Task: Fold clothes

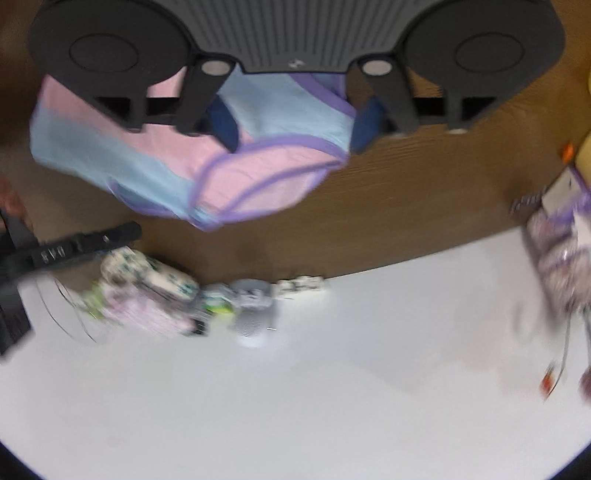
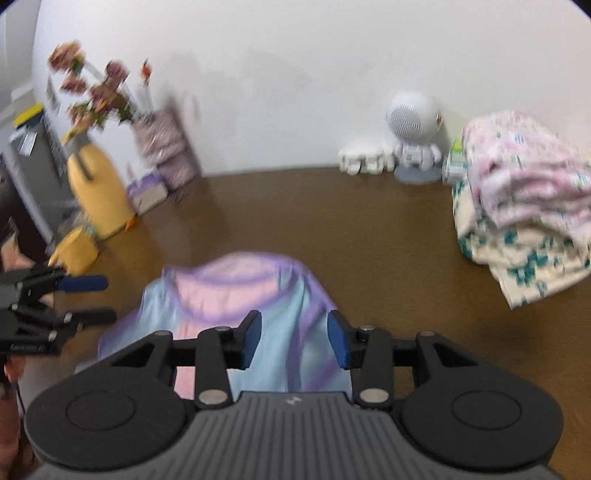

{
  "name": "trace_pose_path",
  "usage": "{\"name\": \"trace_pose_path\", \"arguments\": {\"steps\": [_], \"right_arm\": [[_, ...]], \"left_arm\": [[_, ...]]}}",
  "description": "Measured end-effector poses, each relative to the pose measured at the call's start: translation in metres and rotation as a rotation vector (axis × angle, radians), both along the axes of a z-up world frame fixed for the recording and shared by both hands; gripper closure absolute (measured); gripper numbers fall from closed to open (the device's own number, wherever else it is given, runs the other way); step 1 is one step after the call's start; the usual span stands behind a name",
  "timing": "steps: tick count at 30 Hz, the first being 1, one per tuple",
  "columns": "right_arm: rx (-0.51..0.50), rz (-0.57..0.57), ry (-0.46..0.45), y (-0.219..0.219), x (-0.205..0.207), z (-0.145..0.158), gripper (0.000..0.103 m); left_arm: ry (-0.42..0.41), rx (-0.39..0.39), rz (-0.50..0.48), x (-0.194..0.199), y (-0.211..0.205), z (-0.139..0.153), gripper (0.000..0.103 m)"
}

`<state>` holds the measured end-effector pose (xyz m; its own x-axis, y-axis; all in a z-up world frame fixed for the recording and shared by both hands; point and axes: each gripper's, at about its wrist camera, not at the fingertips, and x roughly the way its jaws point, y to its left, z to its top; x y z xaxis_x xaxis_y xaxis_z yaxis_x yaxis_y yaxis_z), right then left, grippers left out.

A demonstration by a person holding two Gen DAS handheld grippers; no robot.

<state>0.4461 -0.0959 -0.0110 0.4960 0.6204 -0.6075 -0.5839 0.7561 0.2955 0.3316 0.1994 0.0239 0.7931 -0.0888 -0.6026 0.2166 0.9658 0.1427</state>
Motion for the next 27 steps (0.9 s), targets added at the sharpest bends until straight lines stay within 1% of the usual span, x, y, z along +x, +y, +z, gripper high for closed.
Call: {"name": "trace_pose_path", "arguments": {"steps": [1, 2, 3, 6, 8, 10, 12, 15, 19, 22, 24, 25, 27], "right_arm": [[-0.009, 0.010, 0.007, -0.003, -0.003, -0.003, 0.064], [-0.018, 0.019, 0.014, -0.006, -0.006, -0.005, 0.066], [-0.027, 0.028, 0.021, -0.009, -0.009, -0.008, 0.070], [-0.043, 0.046, 0.031, -0.015, -0.016, -0.014, 0.072], [-0.029, 0.052, 0.002, -0.013, -0.013, -0.010, 0.072], [-0.023, 0.065, -0.022, -0.004, 0.000, -0.006, 0.072], [-0.015, 0.081, -0.013, 0.010, 0.019, -0.006, 0.075], [-0.027, 0.085, 0.032, 0.026, 0.044, -0.015, 0.081], [-0.043, 0.074, 0.083, 0.032, 0.055, -0.028, 0.082], [-0.006, 0.067, 0.111, 0.027, 0.059, -0.031, 0.082], [0.014, 0.068, 0.133, 0.025, 0.061, -0.033, 0.097], [0.026, 0.071, 0.145, 0.025, 0.062, -0.034, 0.099], [0.039, 0.061, 0.150, 0.022, 0.064, -0.034, 0.100]], "left_arm": [[0.010, 0.024, -0.023, -0.003, -0.007, -0.004, 0.072], [0.021, 0.047, -0.046, -0.007, -0.014, -0.008, 0.082], [0.031, 0.071, -0.069, -0.010, -0.021, -0.013, 0.086], [0.067, 0.134, -0.117, -0.014, -0.037, -0.027, 0.086], [0.078, 0.155, -0.127, -0.014, -0.040, -0.033, 0.085], [0.086, 0.171, -0.136, -0.014, -0.042, -0.038, 0.086], [0.085, 0.177, -0.137, -0.016, -0.043, -0.040, 0.086], [0.082, 0.183, -0.139, -0.017, -0.042, -0.040, 0.085], [0.082, 0.170, -0.142, -0.014, -0.040, -0.041, 0.085], [0.084, 0.154, -0.144, -0.014, -0.037, -0.040, 0.085], [0.086, 0.147, -0.144, -0.014, -0.036, -0.040, 0.085], [0.086, 0.146, -0.143, -0.014, -0.036, -0.039, 0.085], [0.087, 0.143, -0.139, -0.013, -0.036, -0.039, 0.084]]}}
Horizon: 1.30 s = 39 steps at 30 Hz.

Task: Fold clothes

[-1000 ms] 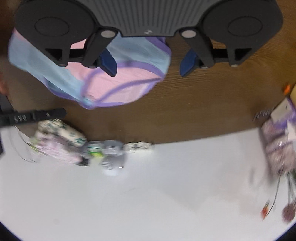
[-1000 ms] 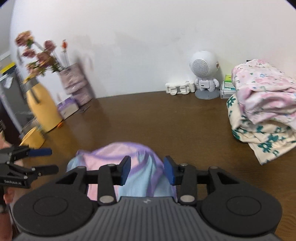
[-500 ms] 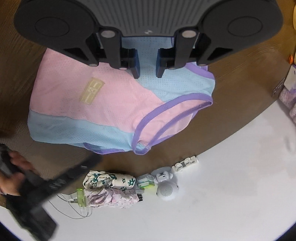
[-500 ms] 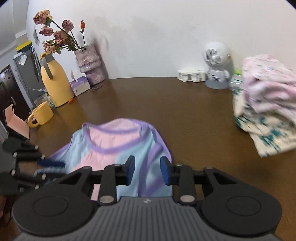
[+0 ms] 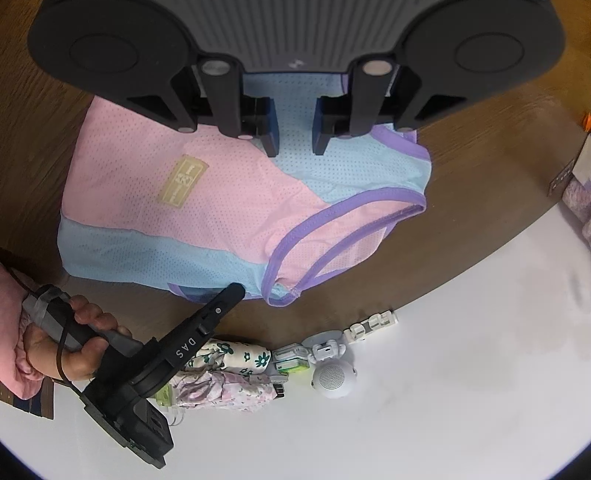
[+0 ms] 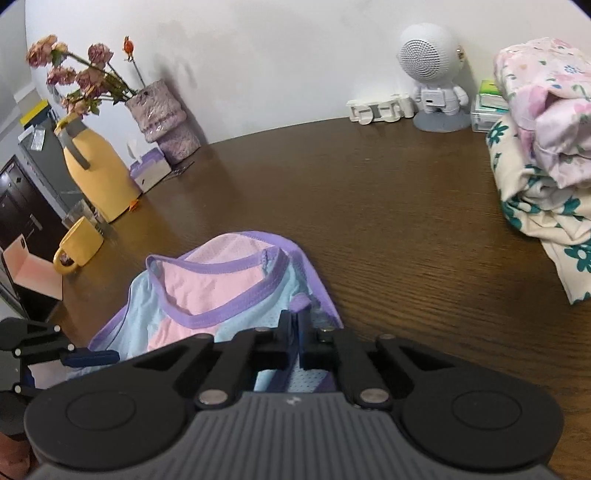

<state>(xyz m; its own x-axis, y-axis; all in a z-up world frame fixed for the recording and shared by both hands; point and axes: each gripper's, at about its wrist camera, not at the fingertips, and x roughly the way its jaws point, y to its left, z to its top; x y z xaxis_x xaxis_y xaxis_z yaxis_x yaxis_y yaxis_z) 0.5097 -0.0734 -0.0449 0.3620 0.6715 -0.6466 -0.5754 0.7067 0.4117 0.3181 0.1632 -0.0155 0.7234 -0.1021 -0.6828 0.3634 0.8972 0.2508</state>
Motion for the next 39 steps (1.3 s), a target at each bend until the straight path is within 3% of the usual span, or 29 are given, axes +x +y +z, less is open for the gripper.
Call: {"name": "trace_pose_path", "arguments": {"steps": [4, 15, 31, 32, 35, 39], "right_arm": [[0.032, -0.030, 0.007, -0.009, 0.004, 0.004, 0.100], [0.054, -0.068, 0.010, -0.019, 0.010, 0.008, 0.100], [0.063, -0.027, 0.047, -0.005, 0.012, -0.002, 0.083], [0.060, -0.023, 0.047, -0.004, 0.011, -0.002, 0.083], [0.034, -0.019, 0.023, 0.000, 0.008, 0.000, 0.100], [0.025, -0.047, -0.020, -0.003, 0.007, 0.008, 0.101]], "left_arm": [[0.003, -0.011, 0.031, 0.002, 0.004, 0.001, 0.072], [0.008, -0.016, 0.026, 0.002, 0.006, 0.001, 0.071], [0.001, -0.007, 0.024, 0.002, 0.004, 0.000, 0.070], [0.000, -0.006, 0.025, 0.002, 0.004, 0.000, 0.070], [0.000, -0.005, 0.025, 0.001, 0.004, 0.000, 0.070], [0.000, -0.002, 0.026, 0.001, 0.004, 0.000, 0.070]]}}
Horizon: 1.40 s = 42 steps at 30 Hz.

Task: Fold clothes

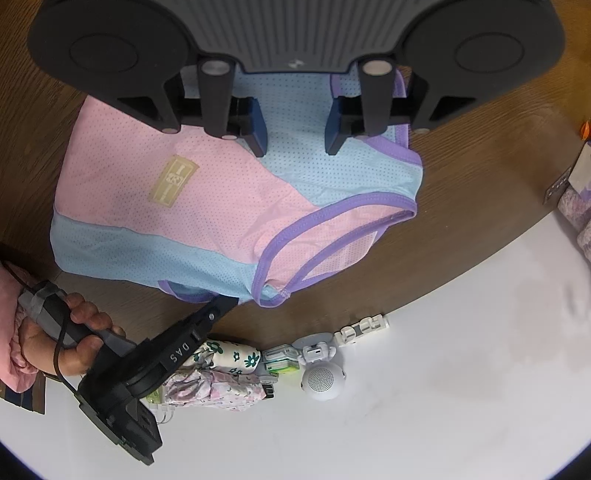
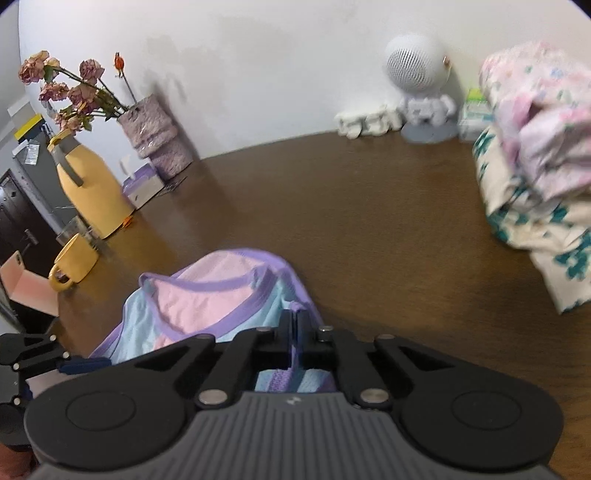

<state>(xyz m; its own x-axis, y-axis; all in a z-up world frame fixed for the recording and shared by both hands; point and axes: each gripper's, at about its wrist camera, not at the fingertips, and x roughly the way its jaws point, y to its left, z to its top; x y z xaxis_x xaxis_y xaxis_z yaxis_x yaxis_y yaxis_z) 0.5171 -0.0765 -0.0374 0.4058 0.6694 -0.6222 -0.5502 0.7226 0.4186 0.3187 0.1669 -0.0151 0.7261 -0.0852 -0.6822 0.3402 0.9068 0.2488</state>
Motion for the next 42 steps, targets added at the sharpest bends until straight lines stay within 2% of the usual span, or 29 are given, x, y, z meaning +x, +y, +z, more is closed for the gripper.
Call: {"name": "trace_pose_path", "arguments": {"steps": [5, 10, 15, 19, 22, 28, 29, 32, 35, 37, 39, 41, 42], "right_arm": [[-0.021, -0.039, -0.012, -0.009, 0.010, 0.004, 0.101], [-0.037, -0.010, 0.012, -0.003, 0.010, -0.004, 0.101], [0.028, -0.033, 0.030, -0.021, 0.001, 0.007, 0.091], [0.018, 0.013, 0.004, -0.032, -0.031, 0.015, 0.091], [0.021, 0.063, 0.017, -0.035, -0.053, 0.014, 0.091], [0.009, 0.071, 0.055, -0.040, -0.067, 0.008, 0.094], [-0.004, 0.069, 0.038, -0.040, -0.071, 0.009, 0.101], [-0.053, 0.058, -0.017, -0.041, -0.077, 0.012, 0.101], [-0.092, 0.057, -0.024, -0.038, -0.077, 0.009, 0.101], [-0.080, 0.059, -0.030, -0.039, -0.078, 0.011, 0.099], [-0.044, 0.037, -0.048, -0.046, -0.081, 0.018, 0.091], [-0.007, 0.008, -0.091, -0.057, -0.090, 0.030, 0.081], [0.000, 0.006, -0.123, -0.061, -0.098, 0.036, 0.080]], "left_arm": [[0.000, -0.001, -0.001, -0.001, 0.002, -0.001, 0.070], [-0.001, -0.003, -0.002, -0.002, 0.004, -0.001, 0.070], [-0.002, -0.003, -0.002, -0.002, 0.004, -0.001, 0.070], [-0.004, -0.001, -0.003, -0.002, 0.003, -0.001, 0.070], [-0.005, 0.001, -0.004, -0.002, 0.003, -0.001, 0.070], [-0.009, 0.004, -0.004, -0.002, 0.003, -0.002, 0.070], [-0.008, 0.003, -0.004, -0.002, 0.004, -0.001, 0.070], [-0.008, 0.003, -0.004, -0.002, 0.004, -0.002, 0.070], [-0.009, 0.004, -0.005, -0.003, 0.004, -0.002, 0.070], [-0.010, -0.001, 0.000, -0.004, 0.006, -0.001, 0.069], [-0.021, -0.019, 0.012, -0.006, 0.009, 0.002, 0.065], [-0.075, -0.033, 0.027, -0.019, 0.012, 0.012, 0.064], [-0.104, -0.039, 0.034, -0.027, 0.013, 0.018, 0.063]]}}
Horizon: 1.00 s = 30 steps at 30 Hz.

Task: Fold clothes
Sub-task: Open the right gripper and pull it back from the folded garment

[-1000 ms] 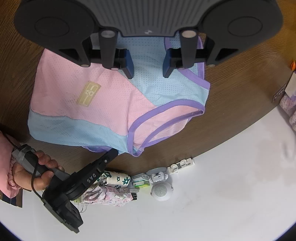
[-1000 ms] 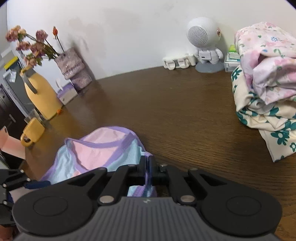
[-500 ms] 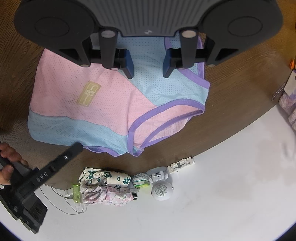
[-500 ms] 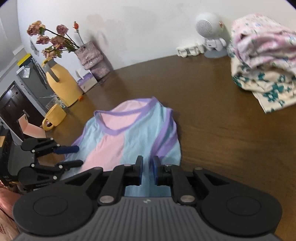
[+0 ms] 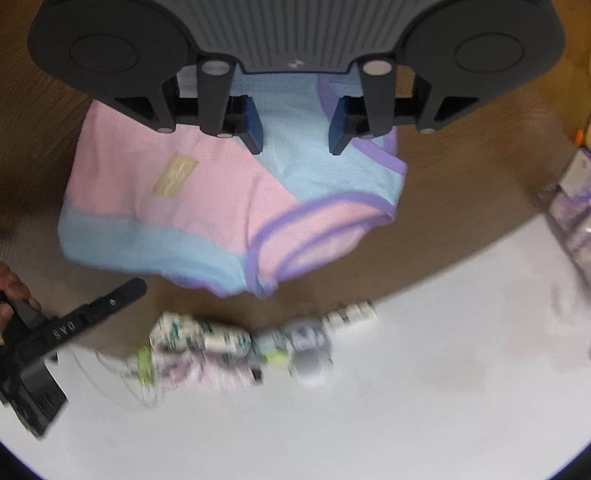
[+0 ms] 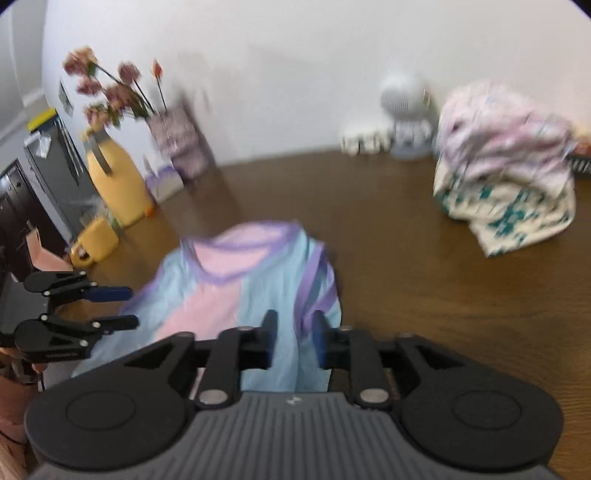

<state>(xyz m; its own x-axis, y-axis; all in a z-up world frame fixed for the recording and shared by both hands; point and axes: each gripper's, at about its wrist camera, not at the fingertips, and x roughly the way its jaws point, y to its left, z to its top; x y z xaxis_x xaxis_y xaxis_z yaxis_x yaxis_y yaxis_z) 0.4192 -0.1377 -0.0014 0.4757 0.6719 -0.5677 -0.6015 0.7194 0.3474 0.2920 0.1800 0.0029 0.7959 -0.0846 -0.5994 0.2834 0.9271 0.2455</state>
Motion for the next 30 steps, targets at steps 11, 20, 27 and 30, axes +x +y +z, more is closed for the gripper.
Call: {"name": "trace_pose_path", "arguments": {"steps": [11, 20, 27, 30], "right_arm": [[-0.128, 0.019, -0.020, 0.011, -0.039, -0.012, 0.061], [-0.117, 0.039, 0.034, 0.013, -0.053, -0.023, 0.072], [-0.070, 0.058, 0.077, 0.008, -0.081, -0.017, 0.070], [0.040, 0.044, 0.112, -0.010, -0.075, -0.010, 0.068]], "left_arm": [[0.005, -0.036, -0.053, -0.044, -0.014, 0.000, 0.085], [0.121, -0.040, -0.023, -0.049, -0.007, -0.020, 0.086], [0.158, -0.008, 0.012, -0.061, 0.003, -0.015, 0.085], [0.151, 0.017, 0.067, -0.060, 0.000, -0.010, 0.083]]}}
